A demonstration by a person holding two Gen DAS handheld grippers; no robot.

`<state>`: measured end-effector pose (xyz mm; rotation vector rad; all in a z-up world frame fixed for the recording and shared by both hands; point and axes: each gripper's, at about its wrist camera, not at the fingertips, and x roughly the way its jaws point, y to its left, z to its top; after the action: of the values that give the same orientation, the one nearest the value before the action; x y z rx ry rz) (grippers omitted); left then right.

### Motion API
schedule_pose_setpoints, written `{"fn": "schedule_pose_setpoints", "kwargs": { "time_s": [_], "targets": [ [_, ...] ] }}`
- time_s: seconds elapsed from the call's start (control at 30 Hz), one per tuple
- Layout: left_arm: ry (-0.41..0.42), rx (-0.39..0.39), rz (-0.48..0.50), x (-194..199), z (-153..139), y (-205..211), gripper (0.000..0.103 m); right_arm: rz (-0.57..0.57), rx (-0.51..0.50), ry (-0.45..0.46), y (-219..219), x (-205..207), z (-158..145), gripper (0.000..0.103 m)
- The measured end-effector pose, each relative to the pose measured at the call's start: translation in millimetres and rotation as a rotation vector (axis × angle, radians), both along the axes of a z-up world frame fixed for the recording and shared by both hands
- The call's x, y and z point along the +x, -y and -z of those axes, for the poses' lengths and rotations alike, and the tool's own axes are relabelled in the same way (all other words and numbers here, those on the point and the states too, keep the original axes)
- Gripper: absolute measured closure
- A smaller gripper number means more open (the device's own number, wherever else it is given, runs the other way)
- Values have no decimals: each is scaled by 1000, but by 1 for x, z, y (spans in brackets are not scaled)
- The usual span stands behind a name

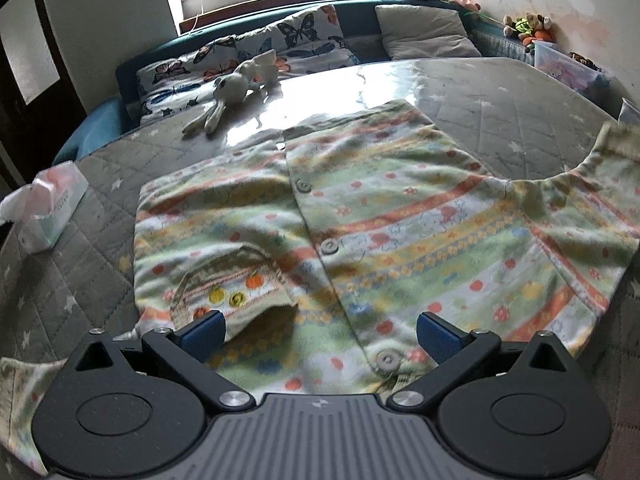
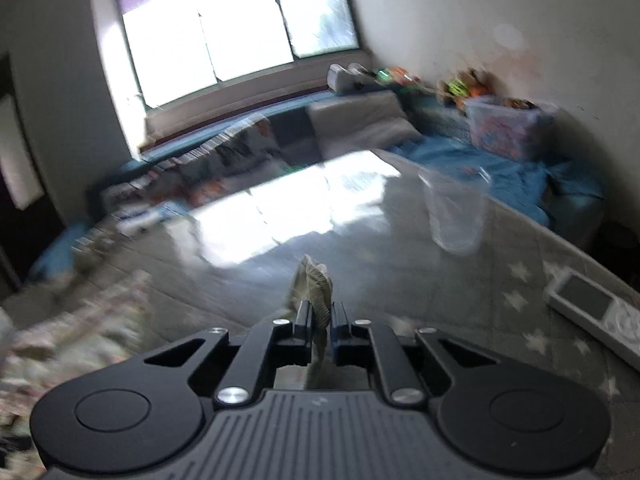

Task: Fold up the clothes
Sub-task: 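Lift and fold the held side over the garment, open right gripper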

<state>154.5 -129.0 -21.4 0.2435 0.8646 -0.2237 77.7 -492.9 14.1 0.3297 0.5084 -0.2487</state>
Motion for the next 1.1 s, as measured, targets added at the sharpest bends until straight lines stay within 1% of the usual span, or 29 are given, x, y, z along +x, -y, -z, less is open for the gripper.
{"fn": "schedule_pose_setpoints", "kwargs": {
  "time_s": [0.2, 0.27, 0.4, 0.57, 0.73, 0.77, 0.8, 0.87, 1.0, 1.1],
  "targets": [
    [29, -30, -48, -8, -9, -30, 0, -185, 19, 107, -49, 2, -46, 95],
    [45, -38, -73, -11, -14, -43, 0, -252, 40, 120, -68, 7, -53, 95],
    [67, -46, -132, -16, -19, -73, 0, -406, 62, 123, -121, 23, -63, 95],
    [81, -50, -205, -21, -20, -109, 0, -556, 73, 91, -184, 43, -56, 95],
    [82, -57, -267, -23, -17, -134, 0, -689, 79, 22, -237, 53, -42, 95],
    [81, -59, -275, -23, -16, -137, 0, -714, 81, 3, -246, 53, -38, 95],
    [79, -61, -283, -22, -16, -139, 0, -737, 83, -15, -253, 53, -34, 90],
    [77, -65, -290, -21, -15, -142, 0, -769, 82, -47, -262, 50, -26, 83],
    [80, -66, -287, -20, -15, -140, 0, -788, 44, -73, -259, 37, -21, 81],
    [84, -75, -266, -18, -17, -133, 0, -753, -22, -118, -242, 36, -17, 81]
  ]
}}
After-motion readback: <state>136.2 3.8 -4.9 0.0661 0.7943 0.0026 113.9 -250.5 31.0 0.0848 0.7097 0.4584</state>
